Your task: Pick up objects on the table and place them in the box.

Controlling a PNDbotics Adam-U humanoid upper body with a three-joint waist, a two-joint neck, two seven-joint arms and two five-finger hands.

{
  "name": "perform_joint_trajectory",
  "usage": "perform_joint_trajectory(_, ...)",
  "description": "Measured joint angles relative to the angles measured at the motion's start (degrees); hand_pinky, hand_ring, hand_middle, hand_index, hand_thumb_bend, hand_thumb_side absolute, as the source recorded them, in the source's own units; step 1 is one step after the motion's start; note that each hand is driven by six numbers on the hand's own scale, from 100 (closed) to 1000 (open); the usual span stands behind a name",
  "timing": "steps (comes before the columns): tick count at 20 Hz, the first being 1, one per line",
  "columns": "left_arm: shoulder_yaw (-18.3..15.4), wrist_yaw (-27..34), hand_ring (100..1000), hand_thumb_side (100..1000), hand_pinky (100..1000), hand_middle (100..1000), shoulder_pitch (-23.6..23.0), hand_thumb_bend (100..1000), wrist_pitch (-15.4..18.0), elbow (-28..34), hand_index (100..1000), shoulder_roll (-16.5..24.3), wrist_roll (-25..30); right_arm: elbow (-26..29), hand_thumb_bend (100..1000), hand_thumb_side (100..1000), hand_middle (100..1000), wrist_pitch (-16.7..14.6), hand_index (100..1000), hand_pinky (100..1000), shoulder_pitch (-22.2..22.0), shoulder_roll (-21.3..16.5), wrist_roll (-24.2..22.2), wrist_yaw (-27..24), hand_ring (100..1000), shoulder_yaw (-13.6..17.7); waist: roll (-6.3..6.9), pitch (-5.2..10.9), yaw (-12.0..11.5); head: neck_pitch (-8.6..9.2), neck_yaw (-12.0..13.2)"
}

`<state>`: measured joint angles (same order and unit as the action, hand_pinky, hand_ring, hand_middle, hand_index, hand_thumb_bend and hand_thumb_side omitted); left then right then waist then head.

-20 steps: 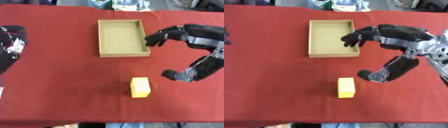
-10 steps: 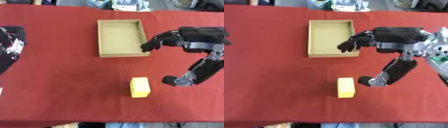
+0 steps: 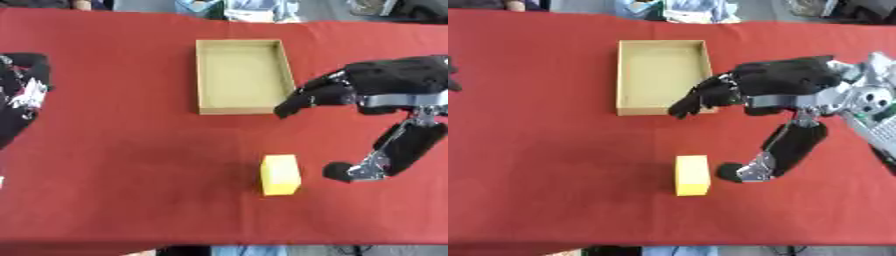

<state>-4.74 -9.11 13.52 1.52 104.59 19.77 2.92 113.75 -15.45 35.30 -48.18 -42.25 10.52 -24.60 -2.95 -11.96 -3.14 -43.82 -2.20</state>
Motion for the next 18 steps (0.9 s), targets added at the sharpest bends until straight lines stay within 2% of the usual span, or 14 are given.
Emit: perform_joint_trajectory(18, 0.29, 0.00, 520, 613, 653, 581, 0.02, 257, 0.04, -0.02, 717, 0.01, 0.26, -0.47, 302, 374, 847, 0.53, 1000, 748, 0.43, 1.58, -2.70, 1.67, 823, -2.63, -0.34, -0.03, -0.11, 0.00, -0.02)
